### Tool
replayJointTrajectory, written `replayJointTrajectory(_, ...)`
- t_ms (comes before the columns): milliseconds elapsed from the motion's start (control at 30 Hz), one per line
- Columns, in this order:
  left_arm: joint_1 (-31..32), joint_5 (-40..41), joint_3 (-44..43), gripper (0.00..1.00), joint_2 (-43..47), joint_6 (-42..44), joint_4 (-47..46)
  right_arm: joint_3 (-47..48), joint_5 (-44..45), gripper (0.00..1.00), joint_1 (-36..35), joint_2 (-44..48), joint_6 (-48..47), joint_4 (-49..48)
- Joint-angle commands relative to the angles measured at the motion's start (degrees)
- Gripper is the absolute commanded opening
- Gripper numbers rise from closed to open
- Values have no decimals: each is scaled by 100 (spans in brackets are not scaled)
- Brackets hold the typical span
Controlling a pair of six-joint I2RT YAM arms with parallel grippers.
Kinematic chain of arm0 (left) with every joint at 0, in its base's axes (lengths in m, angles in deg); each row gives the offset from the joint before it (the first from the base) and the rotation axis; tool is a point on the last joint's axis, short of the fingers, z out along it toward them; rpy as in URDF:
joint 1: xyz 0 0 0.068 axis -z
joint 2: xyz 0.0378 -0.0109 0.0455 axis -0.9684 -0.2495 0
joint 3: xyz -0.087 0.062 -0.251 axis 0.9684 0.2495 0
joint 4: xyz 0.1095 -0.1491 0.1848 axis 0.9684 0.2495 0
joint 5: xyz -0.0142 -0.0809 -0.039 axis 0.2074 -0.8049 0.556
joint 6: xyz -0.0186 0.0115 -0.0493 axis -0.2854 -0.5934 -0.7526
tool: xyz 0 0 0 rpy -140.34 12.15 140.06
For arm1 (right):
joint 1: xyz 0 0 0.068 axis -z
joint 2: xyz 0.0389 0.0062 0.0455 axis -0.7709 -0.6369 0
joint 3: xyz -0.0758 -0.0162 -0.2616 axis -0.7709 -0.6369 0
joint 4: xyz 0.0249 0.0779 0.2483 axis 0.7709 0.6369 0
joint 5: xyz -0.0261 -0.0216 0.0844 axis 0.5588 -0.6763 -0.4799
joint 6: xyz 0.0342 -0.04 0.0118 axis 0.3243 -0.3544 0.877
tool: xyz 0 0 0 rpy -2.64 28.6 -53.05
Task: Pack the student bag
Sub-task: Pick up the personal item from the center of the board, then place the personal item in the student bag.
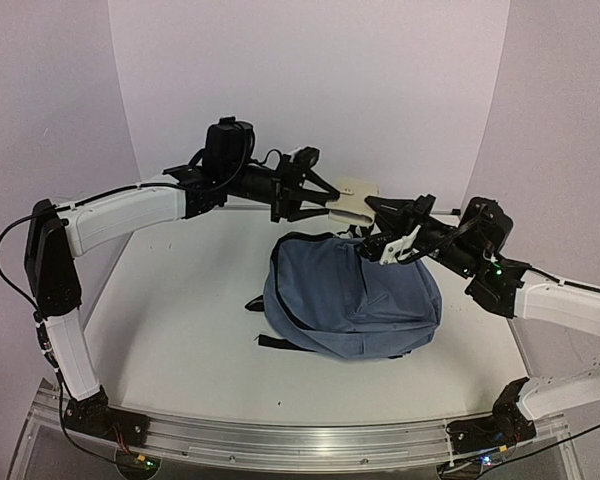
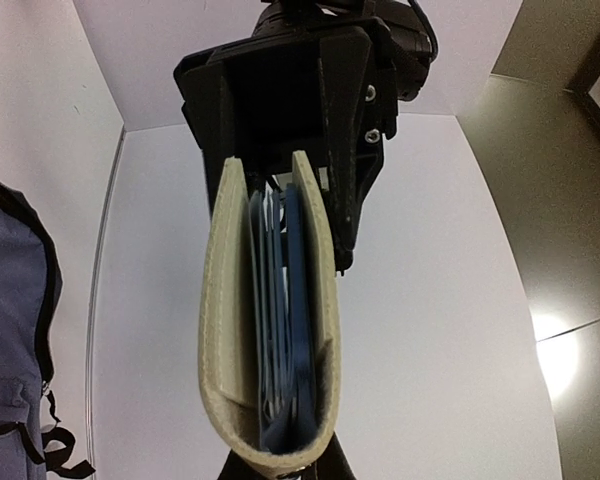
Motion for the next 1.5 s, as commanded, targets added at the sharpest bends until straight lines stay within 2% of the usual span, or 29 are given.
replayJointTrajectory(0,39,-172,-228,21,-78,-373,-823,6,1,9,-54,155,35,-302)
replayJointTrajectory(67,31,-139,-116,7,-48,-500,-1076,20,139,30,-53,149,146,-270)
replayJointTrajectory(133,10,-30,-31,1,32,-440,-1028,80,428,42,-53,145,493,-180)
replayJointTrajectory(267,-104,362,331,0,309,-152,-730,454,1314,74,-53,94,2054,475)
replayJointTrajectory(367,-271,790,751,0,591,-21,-611,1007,2116,87,-49,-180,3499,1431)
replayJointTrajectory(467,-475,1358,1103,0,909,215,-217,2133,2202,87,-27,-620,4910,3525)
replayJointTrajectory(567,-624,1881,1485,0,1225,425,70,3060,1613,86,-17,-1140,6287,5237)
replayJointTrajectory(633,-647,2119,1693,0,1318,582,371,3356,1146,83,-17,-1441,6951,5999)
replayJointTrajectory(733,-653,2288,2020,0,1361,712,541,3604,527,78,-9,-1920,7662,6653)
replayJointTrajectory(833,-651,2568,2338,0,1464,658,434,3594,300,74,-4,-2234,8230,6861)
replayJointTrajectory(1067,-640,2946,2549,0,1503,621,401,3346,1182,70,95,-2579,8730,6746)
replayJointTrajectory(1333,-530,3112,2585,0,1437,639,493,3570,1257,64,437,-3319,9248,6753)
replayJointTrajectory(1433,-513,3132,2506,0,1424,680,606,3709,1264,53,572,-3500,9359,6760)
replayJointTrajectory(1467,-503,3126,2469,0,1413,705,660,3765,1266,44,634,-3541,9420,6765)
